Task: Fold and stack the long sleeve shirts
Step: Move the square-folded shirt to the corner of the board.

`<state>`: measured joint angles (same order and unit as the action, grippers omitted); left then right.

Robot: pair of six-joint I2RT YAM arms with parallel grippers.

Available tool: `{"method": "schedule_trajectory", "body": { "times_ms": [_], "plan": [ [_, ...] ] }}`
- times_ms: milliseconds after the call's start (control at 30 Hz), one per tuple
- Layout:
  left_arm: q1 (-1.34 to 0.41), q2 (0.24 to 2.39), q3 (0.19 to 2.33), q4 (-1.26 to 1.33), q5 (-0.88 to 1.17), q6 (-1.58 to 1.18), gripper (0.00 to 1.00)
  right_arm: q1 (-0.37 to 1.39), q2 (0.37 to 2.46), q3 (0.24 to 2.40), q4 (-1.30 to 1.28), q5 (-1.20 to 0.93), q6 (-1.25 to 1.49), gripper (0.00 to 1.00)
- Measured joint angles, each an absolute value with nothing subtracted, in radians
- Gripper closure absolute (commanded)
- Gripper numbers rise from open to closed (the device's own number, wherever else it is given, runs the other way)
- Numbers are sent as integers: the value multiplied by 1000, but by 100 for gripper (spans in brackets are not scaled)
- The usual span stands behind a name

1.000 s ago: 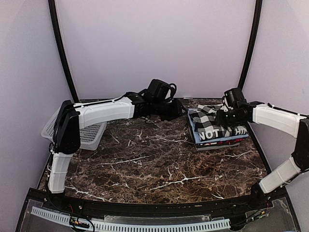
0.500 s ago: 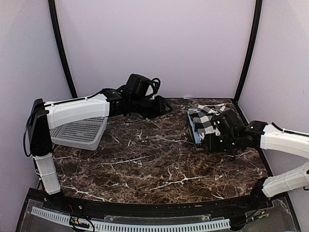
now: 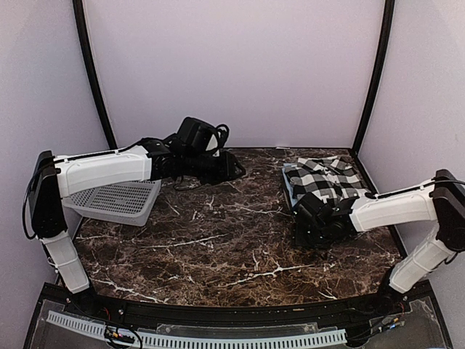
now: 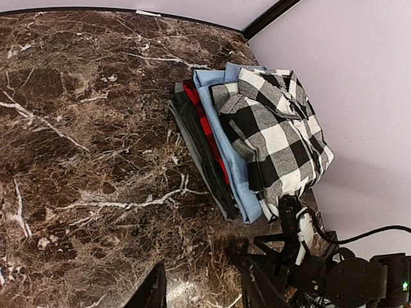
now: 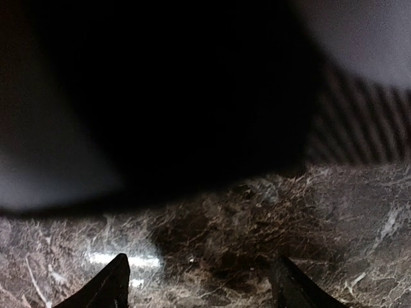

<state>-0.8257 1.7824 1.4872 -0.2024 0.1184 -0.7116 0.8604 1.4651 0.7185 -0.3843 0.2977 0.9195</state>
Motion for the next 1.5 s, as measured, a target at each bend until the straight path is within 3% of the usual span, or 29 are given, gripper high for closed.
{"method": "schedule_trajectory", "body": {
  "times_ms": [433,833,1500],
  "plan": [
    [-802,1718,1431,-204,123,-709,62,886,1730,932,-408,456,1172,7],
    [-785,1703,1413,-200,144,-693,62,835,1804,1021,-441,512,1329,12],
    [-781,1686,1398,-181,160,-696,63,475,1869,1087,-303,436,1120,14]
  ]
}}
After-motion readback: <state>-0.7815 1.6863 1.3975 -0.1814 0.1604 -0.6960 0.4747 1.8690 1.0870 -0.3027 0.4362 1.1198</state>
